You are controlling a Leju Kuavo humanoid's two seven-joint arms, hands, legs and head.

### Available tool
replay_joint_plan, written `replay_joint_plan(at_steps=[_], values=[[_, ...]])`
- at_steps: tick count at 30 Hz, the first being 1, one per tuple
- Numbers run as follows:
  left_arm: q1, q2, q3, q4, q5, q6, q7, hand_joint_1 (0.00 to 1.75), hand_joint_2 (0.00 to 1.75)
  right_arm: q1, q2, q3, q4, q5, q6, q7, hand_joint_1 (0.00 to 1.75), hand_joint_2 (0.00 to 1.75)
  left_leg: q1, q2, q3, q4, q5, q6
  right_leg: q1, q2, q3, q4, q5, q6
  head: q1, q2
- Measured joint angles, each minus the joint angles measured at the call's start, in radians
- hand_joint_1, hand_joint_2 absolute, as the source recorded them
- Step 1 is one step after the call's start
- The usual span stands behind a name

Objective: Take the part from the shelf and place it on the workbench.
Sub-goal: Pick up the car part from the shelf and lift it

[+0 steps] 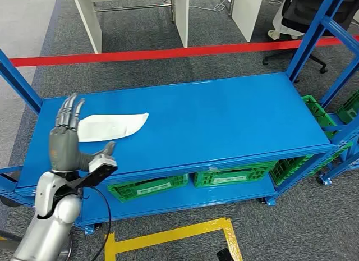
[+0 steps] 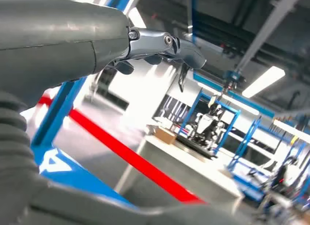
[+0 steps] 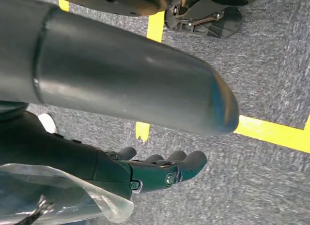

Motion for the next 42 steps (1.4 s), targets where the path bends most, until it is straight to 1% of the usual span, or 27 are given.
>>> replay_joint_plan(at_steps=[5,8,14,19,24,31,37,42], values=[[-0.044,0.015,-0.032,0.082,-0.085,-0.017,0.027,0.00,1.75,-0.001,-0.004,0.017,0.005,0.008,0.007,0.005,0.00,0.00,0.000,0.000,0.000,0.000,0.000,0.000,0.000,0.000,0.000,0.000,0.000,0.000,0.000,0.000],[-0.065,0.021,-0.051,0.132,-0.105,-0.033,0.037,0.00,1.75,-0.002,-0.006,0.026,0.007,0.011,0.008,0.008,0.00,0.00,0.000,0.001,0.000,0.000,0.000,0.000,0.000,0.001,0.000,0.000,0.000,0.000,0.000,0.000],[-0.108,0.023,-0.082,0.228,-0.173,-0.074,0.081,0.00,1.75,-0.005,-0.009,0.045,0.013,0.026,0.032,0.020,0.00,0.00,0.000,0.001,0.000,0.000,0.000,0.000,0.000,0.001,0.000,0.000,0.000,0.000,0.000,0.000],[-0.154,0.022,-0.104,0.337,-0.208,-0.082,0.116,0.00,1.75,-0.009,-0.009,0.061,0.014,0.031,0.044,0.025,0.00,0.00,0.000,0.001,0.000,0.000,0.000,0.000,0.000,0.001,0.000,0.000,0.000,0.000,0.000,0.000],[-0.193,0.018,-0.111,0.425,-0.225,-0.080,0.146,0.00,1.75,-0.013,-0.010,0.070,0.015,0.031,0.045,0.031,0.00,0.00,0.000,0.001,0.000,0.000,0.000,0.000,0.000,0.001,0.000,0.000,0.000,0.000,0.000,0.000],[-0.239,0.006,-0.111,0.511,-0.240,-0.072,0.191,0.00,1.75,-0.015,-0.011,0.073,0.015,0.027,0.044,0.036,0.00,0.00,0.000,0.001,0.000,0.000,0.000,0.000,0.000,0.001,0.000,0.000,0.000,0.000,0.000,0.000],[-0.263,-0.005,-0.102,0.557,-0.239,-0.072,0.216,0.00,1.75,-0.015,-0.012,0.081,0.015,0.024,0.043,0.040,0.00,0.00,0.000,0.001,0.000,0.000,0.000,0.000,0.000,0.001,0.000,0.000,0.000,0.000,0.000,0.000],[-0.291,-0.014,-0.096,0.599,-0.257,-0.097,0.261,0.00,1.75,-0.014,-0.014,0.087,0.015,0.021,0.044,0.043,0.00,0.00,0.000,0.001,0.000,0.000,0.000,0.000,0.000,0.001,0.000,0.000,0.000,0.000,0.000,0.000]])
